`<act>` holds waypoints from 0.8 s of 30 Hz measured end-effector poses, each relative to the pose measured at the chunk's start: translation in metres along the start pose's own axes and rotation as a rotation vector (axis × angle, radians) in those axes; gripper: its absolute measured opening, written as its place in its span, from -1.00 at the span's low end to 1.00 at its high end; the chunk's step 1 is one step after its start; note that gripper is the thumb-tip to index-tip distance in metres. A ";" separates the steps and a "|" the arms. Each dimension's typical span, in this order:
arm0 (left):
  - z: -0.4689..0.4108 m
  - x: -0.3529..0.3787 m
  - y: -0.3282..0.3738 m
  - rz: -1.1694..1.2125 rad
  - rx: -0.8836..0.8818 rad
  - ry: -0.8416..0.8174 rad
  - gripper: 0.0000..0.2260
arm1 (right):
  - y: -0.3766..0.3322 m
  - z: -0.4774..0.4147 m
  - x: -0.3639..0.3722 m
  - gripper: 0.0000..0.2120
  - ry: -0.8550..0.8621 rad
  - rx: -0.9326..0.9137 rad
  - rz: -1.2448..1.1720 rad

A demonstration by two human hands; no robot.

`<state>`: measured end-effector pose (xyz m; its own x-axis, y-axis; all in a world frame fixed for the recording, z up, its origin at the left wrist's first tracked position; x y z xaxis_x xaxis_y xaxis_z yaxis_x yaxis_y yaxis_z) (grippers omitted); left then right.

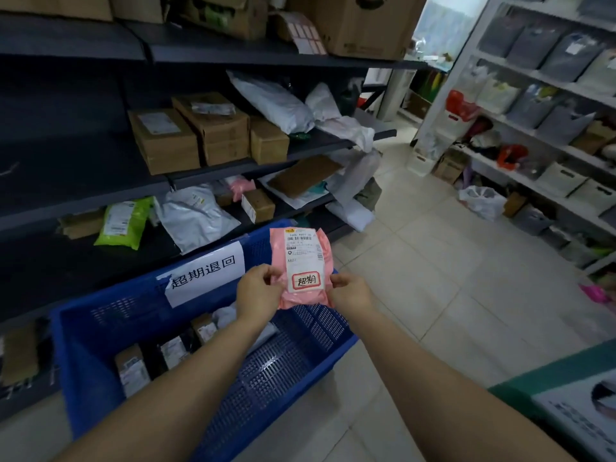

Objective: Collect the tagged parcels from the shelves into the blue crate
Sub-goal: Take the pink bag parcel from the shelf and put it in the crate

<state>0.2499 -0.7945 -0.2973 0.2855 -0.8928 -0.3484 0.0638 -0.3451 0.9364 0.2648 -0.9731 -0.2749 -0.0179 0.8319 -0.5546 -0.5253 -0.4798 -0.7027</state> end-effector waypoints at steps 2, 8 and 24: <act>-0.018 0.015 -0.004 -0.011 -0.026 0.014 -0.91 | -0.003 -0.033 0.001 -0.83 -0.013 0.008 0.021; -0.063 0.057 -0.032 -0.078 -0.141 0.020 -0.85 | -0.005 -0.110 0.012 -0.91 -0.081 0.017 0.069; -0.149 0.193 -0.168 -0.187 -0.576 0.131 -0.77 | 0.038 -0.341 0.081 -0.84 -0.378 -0.090 0.468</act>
<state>0.4366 -0.8652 -0.5157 0.3328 -0.7768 -0.5347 0.6197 -0.2473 0.7449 0.5334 -1.0189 -0.4986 -0.5394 0.5604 -0.6285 -0.3152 -0.8265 -0.4665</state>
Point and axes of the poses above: each hand's wrist, its own z-axis away from the middle knuckle, its own x-axis out of the palm, y = z × x, the point moved 5 cm from there along -z, towards the middle knuckle, and after that the axes turned 9 degrees about x, right-handed, at the moved point
